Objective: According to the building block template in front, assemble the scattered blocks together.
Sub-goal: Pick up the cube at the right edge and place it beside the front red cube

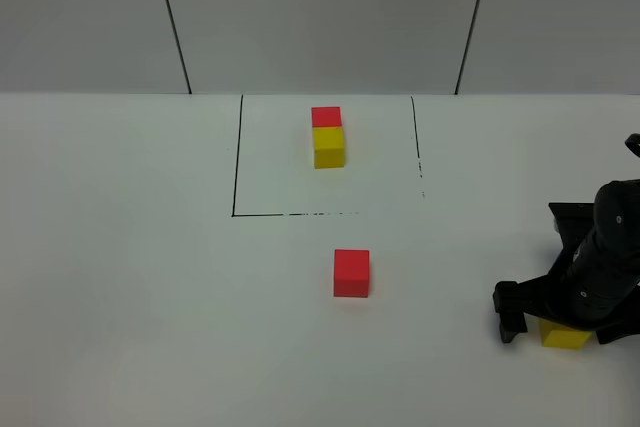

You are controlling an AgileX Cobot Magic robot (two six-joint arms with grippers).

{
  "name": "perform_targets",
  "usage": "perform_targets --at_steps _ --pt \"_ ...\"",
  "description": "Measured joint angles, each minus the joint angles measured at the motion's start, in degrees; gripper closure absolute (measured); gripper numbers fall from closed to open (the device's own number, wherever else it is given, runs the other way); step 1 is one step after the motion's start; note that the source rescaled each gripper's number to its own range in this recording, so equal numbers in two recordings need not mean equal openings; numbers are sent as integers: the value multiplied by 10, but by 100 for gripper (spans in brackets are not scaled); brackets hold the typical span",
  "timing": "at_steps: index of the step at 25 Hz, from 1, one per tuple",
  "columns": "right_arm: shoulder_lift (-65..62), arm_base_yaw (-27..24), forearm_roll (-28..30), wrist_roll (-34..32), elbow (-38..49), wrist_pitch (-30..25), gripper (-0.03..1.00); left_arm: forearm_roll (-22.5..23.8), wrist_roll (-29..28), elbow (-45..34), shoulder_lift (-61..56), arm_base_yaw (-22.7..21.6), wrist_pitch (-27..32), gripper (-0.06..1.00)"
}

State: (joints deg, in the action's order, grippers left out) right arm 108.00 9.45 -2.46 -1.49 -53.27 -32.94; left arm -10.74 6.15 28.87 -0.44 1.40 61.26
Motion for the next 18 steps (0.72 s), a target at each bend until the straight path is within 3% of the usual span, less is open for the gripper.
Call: perform_targets --at_steps 5,8,18 --pt "0 0 0 0 0 1 -2 0 0 0 0 0 0 51" --pt "0 0 2 -3 0 1 5 0 0 0 0 0 0 51" --pt "1 -1 10 -16 0 1 66 0 0 0 0 0 0 51"
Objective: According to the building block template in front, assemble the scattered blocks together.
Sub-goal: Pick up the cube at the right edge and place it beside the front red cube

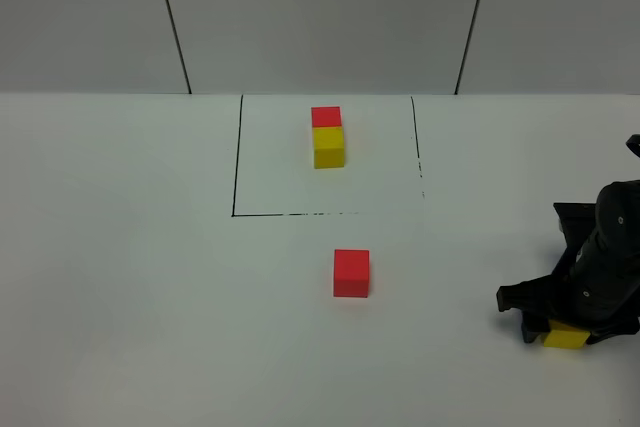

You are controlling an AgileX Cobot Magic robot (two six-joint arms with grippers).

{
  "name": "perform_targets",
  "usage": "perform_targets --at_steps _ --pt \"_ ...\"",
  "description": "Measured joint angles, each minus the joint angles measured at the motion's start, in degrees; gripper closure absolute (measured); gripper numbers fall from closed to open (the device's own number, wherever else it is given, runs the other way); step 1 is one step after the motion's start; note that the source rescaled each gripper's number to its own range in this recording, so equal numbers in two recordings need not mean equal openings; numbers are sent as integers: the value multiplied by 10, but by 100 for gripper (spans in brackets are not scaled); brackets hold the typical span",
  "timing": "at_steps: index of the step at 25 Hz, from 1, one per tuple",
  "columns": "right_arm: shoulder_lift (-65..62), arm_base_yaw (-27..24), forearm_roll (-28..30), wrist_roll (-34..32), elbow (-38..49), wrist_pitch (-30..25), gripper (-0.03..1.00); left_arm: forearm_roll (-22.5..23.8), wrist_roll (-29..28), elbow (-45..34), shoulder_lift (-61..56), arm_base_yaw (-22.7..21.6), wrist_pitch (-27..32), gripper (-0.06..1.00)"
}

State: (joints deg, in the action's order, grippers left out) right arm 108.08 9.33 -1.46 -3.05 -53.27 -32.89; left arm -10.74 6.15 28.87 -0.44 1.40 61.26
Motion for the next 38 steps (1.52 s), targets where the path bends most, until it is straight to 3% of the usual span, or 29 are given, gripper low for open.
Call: perform_targets --at_steps 4,8,11,17,20,23,26,30,38 --pt "0 0 -1 -1 0 0 97 0 0 0 0 0 0 51" --pt "1 0 0 3 -3 -6 96 0 0 0 0 0 0 51" --pt "6 1 1 30 -29 -51 96 0 0 0 0 0 0 51" --pt "-10 36 18 199 -160 -206 96 0 0 0 0 0 0 51" --pt "-12 65 49 314 -219 -251 96 0 0 0 0 0 0 51" --pt "-11 97 79 434 -244 -262 96 0 0 0 0 0 0 51" --pt "9 123 110 498 -268 -263 96 0 0 0 0 0 0 51" --pt "58 151 115 550 -304 -265 96 0 0 0 0 0 0 51" --pt "146 179 45 625 -389 -277 96 0 0 0 0 0 0 51"
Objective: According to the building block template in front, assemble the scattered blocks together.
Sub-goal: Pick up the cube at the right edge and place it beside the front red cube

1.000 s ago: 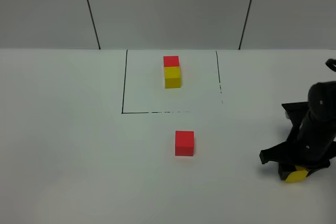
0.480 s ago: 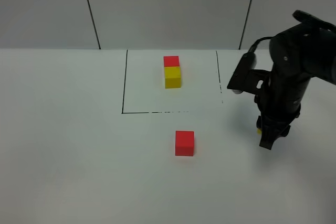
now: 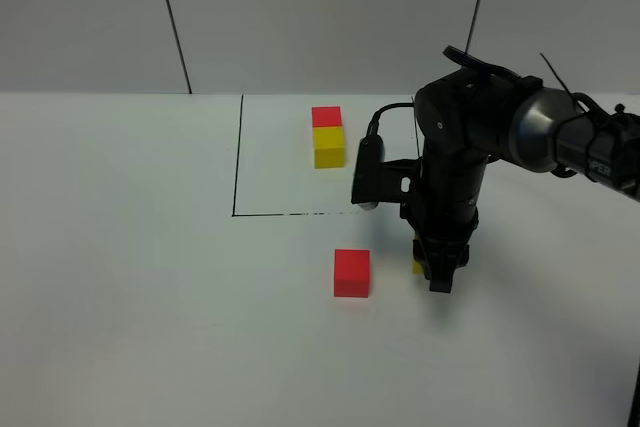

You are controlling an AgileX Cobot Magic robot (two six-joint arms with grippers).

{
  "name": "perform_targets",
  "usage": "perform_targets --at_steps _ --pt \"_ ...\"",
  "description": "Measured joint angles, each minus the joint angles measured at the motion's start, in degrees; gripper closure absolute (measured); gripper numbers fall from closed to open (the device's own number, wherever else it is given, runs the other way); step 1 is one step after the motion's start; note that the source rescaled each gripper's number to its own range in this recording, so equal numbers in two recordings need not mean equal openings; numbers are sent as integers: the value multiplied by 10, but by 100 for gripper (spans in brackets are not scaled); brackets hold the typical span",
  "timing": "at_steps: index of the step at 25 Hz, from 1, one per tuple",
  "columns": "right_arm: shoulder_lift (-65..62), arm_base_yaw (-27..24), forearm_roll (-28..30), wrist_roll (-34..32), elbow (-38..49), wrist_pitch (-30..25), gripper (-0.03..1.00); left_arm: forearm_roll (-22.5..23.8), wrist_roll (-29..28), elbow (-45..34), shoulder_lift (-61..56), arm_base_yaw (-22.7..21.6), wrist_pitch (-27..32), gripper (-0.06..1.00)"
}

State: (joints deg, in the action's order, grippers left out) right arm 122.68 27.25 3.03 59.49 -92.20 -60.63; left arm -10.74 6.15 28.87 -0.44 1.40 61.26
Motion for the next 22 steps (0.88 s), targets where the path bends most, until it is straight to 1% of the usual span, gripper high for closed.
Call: perform_targets --at_steps 5,8,17,22 --pt "31 3 -27 26 -7 -8 96 0 0 0 0 0 0 51" --pt "40 3 -44 40 -7 -2 96 0 0 0 0 0 0 51" --pt "61 9 -47 56 -7 53 96 0 0 0 0 0 0 51" --pt "69 9 -48 59 -10 54 96 0 0 0 0 0 0 51"
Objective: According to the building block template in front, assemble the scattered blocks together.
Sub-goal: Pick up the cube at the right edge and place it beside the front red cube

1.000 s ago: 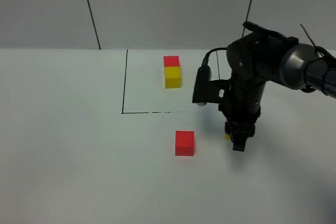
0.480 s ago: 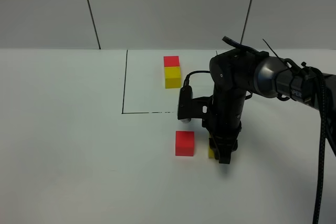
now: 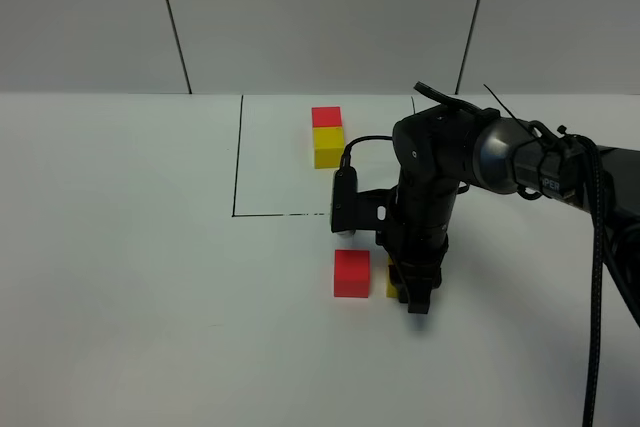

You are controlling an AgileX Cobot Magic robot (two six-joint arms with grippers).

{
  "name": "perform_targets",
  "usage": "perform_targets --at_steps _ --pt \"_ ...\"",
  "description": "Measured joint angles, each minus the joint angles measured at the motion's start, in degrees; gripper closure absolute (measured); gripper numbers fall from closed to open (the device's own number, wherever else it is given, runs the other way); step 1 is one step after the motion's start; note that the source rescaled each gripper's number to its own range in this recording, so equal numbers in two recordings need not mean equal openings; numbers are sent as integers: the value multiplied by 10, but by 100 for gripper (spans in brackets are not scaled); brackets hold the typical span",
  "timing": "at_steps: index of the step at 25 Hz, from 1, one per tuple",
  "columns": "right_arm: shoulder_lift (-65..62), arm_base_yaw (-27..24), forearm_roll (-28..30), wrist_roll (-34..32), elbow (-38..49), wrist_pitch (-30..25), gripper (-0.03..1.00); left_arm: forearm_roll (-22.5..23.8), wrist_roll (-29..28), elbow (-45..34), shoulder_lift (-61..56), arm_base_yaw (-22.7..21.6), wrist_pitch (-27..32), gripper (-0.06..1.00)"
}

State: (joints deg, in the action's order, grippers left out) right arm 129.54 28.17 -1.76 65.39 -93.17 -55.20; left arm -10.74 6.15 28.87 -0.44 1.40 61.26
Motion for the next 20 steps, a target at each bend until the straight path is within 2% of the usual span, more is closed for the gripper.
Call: perform_targets --at_steps 20 --pt "3 14 4 1 -1 13 96 0 0 0 0 0 0 51"
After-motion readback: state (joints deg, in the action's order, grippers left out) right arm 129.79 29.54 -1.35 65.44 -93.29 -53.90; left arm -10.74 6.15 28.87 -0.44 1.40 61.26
